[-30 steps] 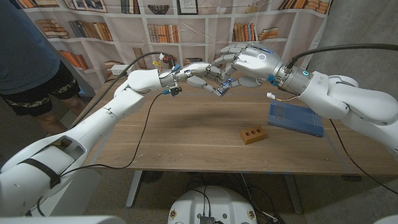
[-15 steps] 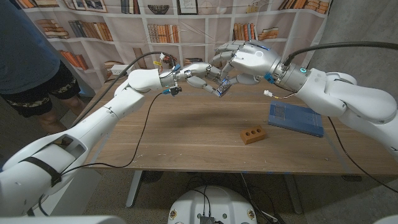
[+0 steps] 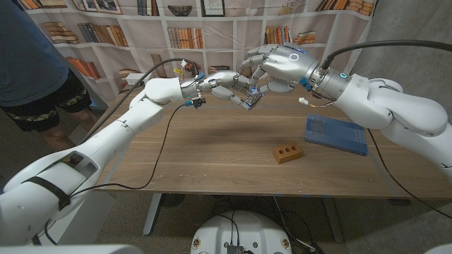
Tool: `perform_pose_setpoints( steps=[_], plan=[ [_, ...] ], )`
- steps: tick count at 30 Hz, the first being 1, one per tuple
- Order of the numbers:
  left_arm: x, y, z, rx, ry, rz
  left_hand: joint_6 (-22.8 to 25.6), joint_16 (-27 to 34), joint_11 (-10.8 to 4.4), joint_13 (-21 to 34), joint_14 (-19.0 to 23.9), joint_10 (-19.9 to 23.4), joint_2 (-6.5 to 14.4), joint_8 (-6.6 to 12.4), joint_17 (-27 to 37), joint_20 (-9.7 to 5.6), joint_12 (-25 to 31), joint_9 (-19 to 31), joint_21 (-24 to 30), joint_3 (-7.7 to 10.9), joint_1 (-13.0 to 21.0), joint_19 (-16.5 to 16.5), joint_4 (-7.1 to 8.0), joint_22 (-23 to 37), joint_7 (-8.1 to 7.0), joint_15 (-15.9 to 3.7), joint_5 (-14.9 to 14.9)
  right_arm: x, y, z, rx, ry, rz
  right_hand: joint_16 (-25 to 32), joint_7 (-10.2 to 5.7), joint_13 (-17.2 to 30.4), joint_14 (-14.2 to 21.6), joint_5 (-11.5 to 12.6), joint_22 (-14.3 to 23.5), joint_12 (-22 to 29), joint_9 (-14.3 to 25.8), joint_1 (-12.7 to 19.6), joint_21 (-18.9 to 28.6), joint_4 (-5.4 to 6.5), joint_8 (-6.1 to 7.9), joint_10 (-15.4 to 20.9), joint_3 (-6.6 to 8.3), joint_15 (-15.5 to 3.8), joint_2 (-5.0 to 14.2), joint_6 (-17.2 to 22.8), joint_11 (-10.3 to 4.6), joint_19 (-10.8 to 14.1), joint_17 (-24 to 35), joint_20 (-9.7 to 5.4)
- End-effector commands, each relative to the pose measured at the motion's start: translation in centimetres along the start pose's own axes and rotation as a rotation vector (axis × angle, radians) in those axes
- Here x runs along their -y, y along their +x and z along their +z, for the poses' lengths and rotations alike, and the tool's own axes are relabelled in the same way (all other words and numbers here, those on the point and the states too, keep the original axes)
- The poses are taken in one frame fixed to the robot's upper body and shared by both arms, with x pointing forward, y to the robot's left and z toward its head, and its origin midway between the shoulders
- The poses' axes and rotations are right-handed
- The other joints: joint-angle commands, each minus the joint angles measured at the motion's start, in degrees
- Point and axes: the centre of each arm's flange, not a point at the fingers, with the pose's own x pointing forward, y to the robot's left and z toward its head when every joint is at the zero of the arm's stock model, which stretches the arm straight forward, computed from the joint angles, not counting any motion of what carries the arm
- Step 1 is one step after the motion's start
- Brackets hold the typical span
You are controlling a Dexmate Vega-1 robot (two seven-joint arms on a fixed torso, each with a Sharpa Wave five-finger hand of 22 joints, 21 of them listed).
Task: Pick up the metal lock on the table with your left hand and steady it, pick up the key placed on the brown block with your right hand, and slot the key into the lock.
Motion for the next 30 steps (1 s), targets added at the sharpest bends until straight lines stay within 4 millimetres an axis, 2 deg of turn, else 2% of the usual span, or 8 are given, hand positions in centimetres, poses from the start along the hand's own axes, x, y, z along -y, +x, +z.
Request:
perform_pose_setpoints(
  steps=[1,6,14,30],
  plan=[
    [-0.1,-0.01,0.04,0.001,-0.002,-0.002,0.3,0.1,0.31,0.2,0.2,0.4,0.4,0.29,0.2,-1.87,0.5,0.2,0.3,0.05,-0.2,-0.2,0.09,0.1,0.42,-5.99,0.1,0.16,0.29,-0.16,-0.012,0.087,0.012,0.1,-0.09,0.2,0.1,0.3,0.3,-0.3,0.2,0.3,0.0,0.24,0.3,0.1,-0.32,-4.21,-0.02,0.0,-0.02,0.3,0.3,-0.32],
    [-0.02,-0.11,0.13,0.002,-0.002,-0.001,0.4,0.2,0.26,0.2,0.4,0.4,0.4,0.3,0.2,-1.85,0.4,0.2,0.3,0.06,-0.3,-0.2,0.14,0.1,0.48,-6.0,0.1,0.06,0.3,-0.09,-0.009,0.094,0.014,0.1,-0.11,0.2,0.1,0.3,0.3,-0.3,0.2,0.3,0.1,0.27,0.25,0.0,-0.34,-3.92,0.03,0.0,-0.02,0.5,0.3,-0.04],
    [0.1,-0.31,0.2,0.003,-0.009,0.004,0.3,0.2,0.49,0.2,0.3,0.4,0.4,0.27,0.2,-1.78,0.5,0.2,0.3,0.08,-0.3,-0.3,0.22,0.1,0.51,-6.01,0.1,-0.26,0.4,-0.08,-0.005,0.093,0.014,-0.4,-0.09,0.1,-2.1,0.3,0.3,-0.6,0.1,0.4,-0.1,0.28,0.23,-0.4,-0.4,-3.75,0.02,0.1,0.0,0.1,0.3,-0.4],
    [0.19,-0.27,0.09,0.004,-0.019,0.005,0.4,0.2,0.55,0.2,0.3,0.4,0.4,0.28,0.2,-1.69,0.4,0.2,0.3,0.1,-0.6,-0.3,0.35,0.1,0.68,-5.97,0.0,-0.84,0.19,-0.45,-0.025,0.092,0.025,-0.1,-0.09,0.1,-2.1,0.3,0.3,-0.6,0.0,0.3,-0.1,0.42,0.2,-0.5,-0.45,-3.66,0.05,0.2,0.02,-0.2,0.3,-0.07]
  ],
)
